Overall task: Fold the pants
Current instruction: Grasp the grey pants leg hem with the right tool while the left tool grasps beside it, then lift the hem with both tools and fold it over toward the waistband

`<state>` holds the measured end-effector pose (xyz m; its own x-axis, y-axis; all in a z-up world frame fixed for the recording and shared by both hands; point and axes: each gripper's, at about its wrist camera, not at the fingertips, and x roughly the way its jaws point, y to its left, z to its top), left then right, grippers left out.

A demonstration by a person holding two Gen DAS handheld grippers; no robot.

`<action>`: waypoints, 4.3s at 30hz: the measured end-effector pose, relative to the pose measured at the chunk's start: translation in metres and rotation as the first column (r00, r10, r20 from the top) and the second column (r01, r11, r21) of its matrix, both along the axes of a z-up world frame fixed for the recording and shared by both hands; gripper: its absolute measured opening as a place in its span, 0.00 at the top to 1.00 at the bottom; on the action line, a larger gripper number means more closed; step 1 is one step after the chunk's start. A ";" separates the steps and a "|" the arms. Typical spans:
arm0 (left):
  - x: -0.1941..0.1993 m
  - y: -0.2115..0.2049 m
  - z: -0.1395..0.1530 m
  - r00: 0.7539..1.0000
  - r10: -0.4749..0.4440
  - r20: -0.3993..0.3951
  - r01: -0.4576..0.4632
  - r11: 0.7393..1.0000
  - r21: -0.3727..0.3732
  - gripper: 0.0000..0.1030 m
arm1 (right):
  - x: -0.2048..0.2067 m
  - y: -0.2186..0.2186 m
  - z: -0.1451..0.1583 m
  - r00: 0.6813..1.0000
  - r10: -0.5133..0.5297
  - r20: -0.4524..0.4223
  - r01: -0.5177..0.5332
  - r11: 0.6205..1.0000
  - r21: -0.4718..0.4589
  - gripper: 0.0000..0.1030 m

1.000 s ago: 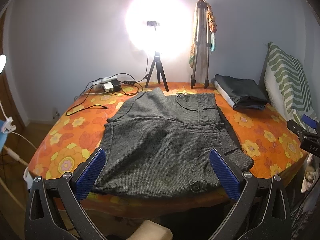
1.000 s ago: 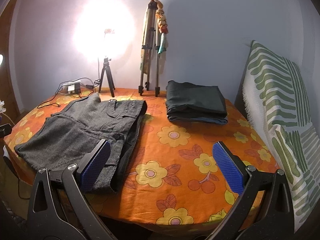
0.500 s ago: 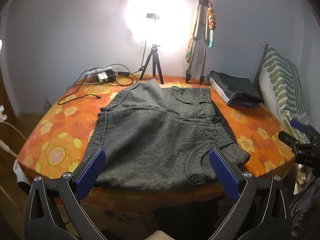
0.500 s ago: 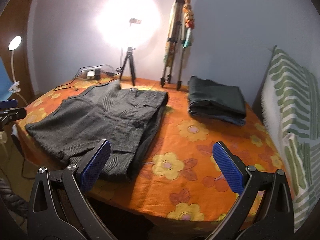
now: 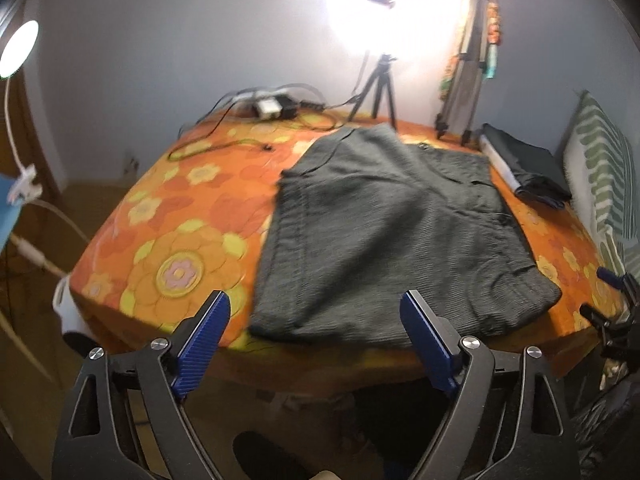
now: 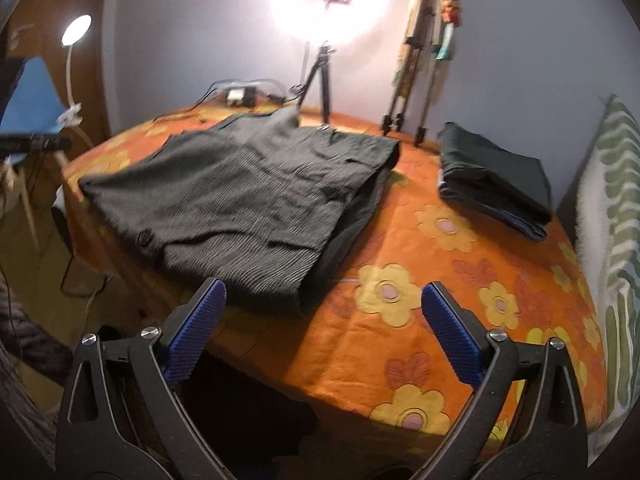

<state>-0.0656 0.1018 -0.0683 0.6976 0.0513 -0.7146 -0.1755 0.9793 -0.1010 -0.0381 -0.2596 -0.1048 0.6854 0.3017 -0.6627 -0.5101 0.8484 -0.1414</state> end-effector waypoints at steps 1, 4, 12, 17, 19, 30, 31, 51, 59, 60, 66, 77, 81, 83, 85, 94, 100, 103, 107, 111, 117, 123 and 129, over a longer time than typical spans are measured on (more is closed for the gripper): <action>0.000 0.006 -0.003 1.000 0.007 -0.014 -0.007 1.000 -0.011 0.16 | 0.000 0.004 -0.003 1.000 0.019 -0.003 -0.019 1.000 -0.015 0.09; 0.001 0.016 -0.013 0.998 0.022 -0.056 -0.023 1.000 -0.014 0.18 | -0.002 0.017 -0.011 0.996 0.094 0.001 -0.094 0.993 -0.075 0.13; 0.009 0.021 -0.037 0.990 0.004 -0.140 -0.018 0.995 -0.100 0.24 | -0.005 0.045 -0.022 0.972 0.235 -0.004 -0.233 0.961 -0.146 0.27; 0.016 0.006 -0.038 0.988 -0.049 -0.147 0.038 0.996 -0.077 0.32 | 0.000 0.060 -0.034 0.958 0.286 -0.022 -0.284 0.935 -0.210 0.36; 0.016 0.002 -0.038 0.987 -0.064 -0.146 0.057 0.997 -0.051 0.34 | 0.009 0.061 -0.040 0.957 0.288 -0.046 -0.291 0.930 -0.224 0.41; 0.021 0.003 -0.038 0.981 -0.069 -0.182 0.060 0.997 -0.058 0.34 | 0.023 0.072 -0.055 0.940 0.322 -0.114 -0.341 0.906 -0.251 0.70; 0.020 0.001 -0.037 0.981 -0.071 -0.181 0.065 0.997 -0.038 0.34 | 0.024 0.073 -0.054 0.940 0.320 -0.117 -0.340 0.908 -0.246 0.75; 0.043 -0.050 -0.057 0.906 -0.304 -0.293 0.394 0.859 0.327 0.34 | 0.078 0.066 0.011 0.979 0.181 -0.098 -0.183 0.983 -0.007 0.90; 0.063 -0.044 -0.070 0.917 -0.291 -0.271 0.372 0.868 0.328 0.74 | 0.076 0.055 0.024 0.983 0.164 -0.078 -0.161 0.986 0.038 0.90; 0.063 -0.045 -0.069 0.919 -0.298 -0.256 0.373 0.869 0.326 0.81 | 0.075 0.054 0.025 0.983 0.164 -0.079 -0.161 0.986 0.042 0.90; 0.062 -0.041 -0.035 0.958 -0.266 -0.106 0.286 0.891 0.351 0.90 | 0.067 0.055 0.024 0.985 0.159 -0.067 -0.157 0.987 0.029 0.90; 0.086 -0.039 0.047 0.956 -0.281 0.082 0.228 0.891 0.391 0.90 | 0.060 0.050 0.066 0.991 0.127 0.048 -0.130 0.989 0.069 0.90; 0.117 -0.042 0.064 0.950 -0.296 0.103 0.232 0.885 0.404 0.90 | 0.078 0.049 0.084 0.990 0.102 0.096 -0.108 0.992 0.061 0.90; 0.139 -0.044 0.073 0.947 -0.299 0.115 0.229 0.884 0.407 0.90 | 0.089 0.049 0.089 0.990 0.090 0.105 -0.097 0.993 0.062 0.90; 0.155 -0.047 0.077 0.946 -0.301 0.122 0.227 0.882 0.413 0.90 | 0.106 0.047 0.093 0.990 0.078 0.117 -0.085 0.995 0.061 0.90; 0.257 -0.058 0.069 0.952 -0.286 0.108 0.218 0.884 0.414 0.90 | 0.204 0.047 0.095 0.995 0.015 0.099 -0.020 0.999 0.048 0.91; 0.314 -0.057 0.045 0.963 -0.267 0.046 0.227 0.887 0.402 0.90 | 0.286 0.054 0.068 0.999 -0.026 0.021 0.026 1.000 0.008 0.91; 0.335 -0.052 0.032 0.968 -0.251 0.022 0.223 0.895 0.385 0.90 | 0.311 0.059 0.047 0.999 -0.033 -0.011 0.033 0.999 -0.018 0.91; 0.354 -0.047 0.010 0.973 -0.233 -0.008 0.219 0.902 0.371 0.90 | 0.341 0.068 0.023 0.998 -0.041 -0.049 0.038 0.998 -0.043 0.91; 0.376 -0.043 -0.010 0.975 -0.220 -0.039 0.220 0.909 0.353 0.90 | 0.366 0.074 0.001 0.995 -0.061 -0.082 0.055 0.996 -0.070 0.91; 0.388 -0.034 -0.015 0.982 -0.185 -0.041 0.188 0.922 0.338 0.64 | 0.387 0.085 -0.021 0.989 -0.098 -0.112 0.083 0.988 -0.127 0.91; 0.361 -0.015 -0.003 0.980 -0.197 -0.020 0.193 0.927 0.321 0.37 | 0.404 0.087 -0.039 0.978 -0.143 -0.152 0.117 0.979 -0.168 0.91; 0.325 0.022 -0.001 0.987 -0.156 -0.036 0.160 0.951 0.264 0.33 | 0.412 0.090 -0.049 0.966 -0.195 -0.169 0.160 0.966 -0.205 0.91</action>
